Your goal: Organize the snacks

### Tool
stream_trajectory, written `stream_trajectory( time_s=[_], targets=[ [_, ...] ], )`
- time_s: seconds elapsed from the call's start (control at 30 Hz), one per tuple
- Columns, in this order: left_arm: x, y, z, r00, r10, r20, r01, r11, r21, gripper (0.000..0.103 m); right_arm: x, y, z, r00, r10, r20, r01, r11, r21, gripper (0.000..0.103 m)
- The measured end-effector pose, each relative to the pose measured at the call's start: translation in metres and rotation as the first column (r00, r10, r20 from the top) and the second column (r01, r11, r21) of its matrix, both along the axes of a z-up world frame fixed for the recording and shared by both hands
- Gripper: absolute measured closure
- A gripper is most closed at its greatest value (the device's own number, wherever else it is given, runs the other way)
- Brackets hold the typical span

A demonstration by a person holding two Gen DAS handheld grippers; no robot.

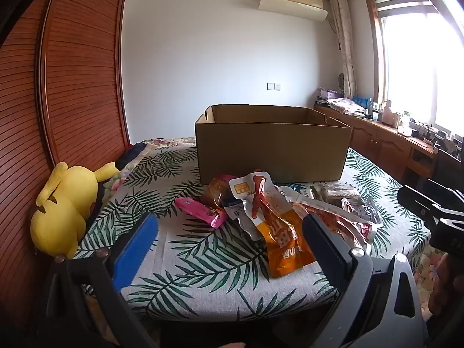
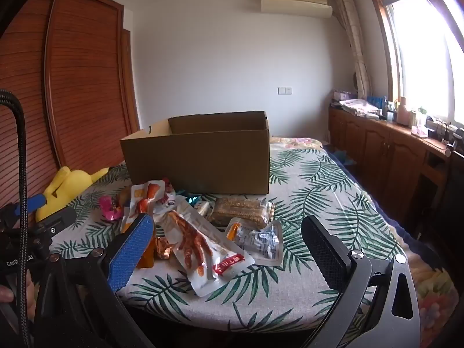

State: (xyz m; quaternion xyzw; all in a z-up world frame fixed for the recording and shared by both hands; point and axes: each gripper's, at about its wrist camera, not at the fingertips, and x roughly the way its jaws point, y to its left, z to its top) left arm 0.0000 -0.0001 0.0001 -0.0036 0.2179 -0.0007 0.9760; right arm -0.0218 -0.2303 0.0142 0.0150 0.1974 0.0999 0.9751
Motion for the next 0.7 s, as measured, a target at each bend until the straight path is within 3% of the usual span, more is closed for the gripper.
stream_trajectory(
  time_s=[0.7],
  targets=[
    [-0.0003,0.0019,0.0084,1.0,-0.005,0.014,0.005,1.0,0.0,0.002,-0.0011,-0.0034,0.0043,1.0,-0.013,0.01,0.014,1.0,-0.005,0.0]
  ],
)
